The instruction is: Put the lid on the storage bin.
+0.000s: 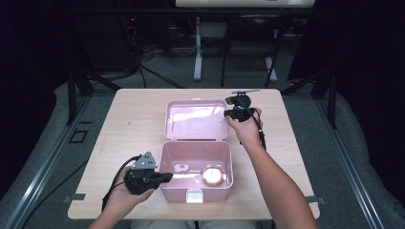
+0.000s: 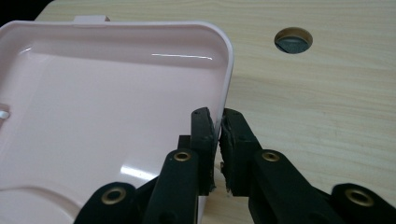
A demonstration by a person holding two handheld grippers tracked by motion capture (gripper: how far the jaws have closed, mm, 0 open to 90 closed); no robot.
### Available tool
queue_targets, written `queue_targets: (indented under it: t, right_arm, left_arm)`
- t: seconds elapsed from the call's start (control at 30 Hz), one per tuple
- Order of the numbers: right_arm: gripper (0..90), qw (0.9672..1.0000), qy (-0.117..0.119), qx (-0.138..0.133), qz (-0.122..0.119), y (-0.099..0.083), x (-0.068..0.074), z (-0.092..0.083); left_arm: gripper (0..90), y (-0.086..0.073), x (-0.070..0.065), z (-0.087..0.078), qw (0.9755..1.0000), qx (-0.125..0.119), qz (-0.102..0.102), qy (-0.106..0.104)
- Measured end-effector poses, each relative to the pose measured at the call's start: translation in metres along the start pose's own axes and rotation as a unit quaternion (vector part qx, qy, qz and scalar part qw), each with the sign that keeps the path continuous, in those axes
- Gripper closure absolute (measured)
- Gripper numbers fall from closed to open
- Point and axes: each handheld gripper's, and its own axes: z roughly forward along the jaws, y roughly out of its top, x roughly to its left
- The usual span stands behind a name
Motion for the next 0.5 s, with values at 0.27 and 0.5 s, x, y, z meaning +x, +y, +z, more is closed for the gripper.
queue_targets:
  t: [0.27,0.5]
  right_arm:
    - [85.3,0.9997,0.005,-0.021,-0.011,0.004,0.004,-0.019]
    - [85.9,0.9993,0.009,-0.033,-0.017,0.004,0.006,-0.032]
  left_arm:
    - [90.0,0.0,-0.001,0.0,1.0,0.0,0.0,0.002]
    - [90.0,0.0,-0.001,0.0,1.0,0.001,-0.001,0.004]
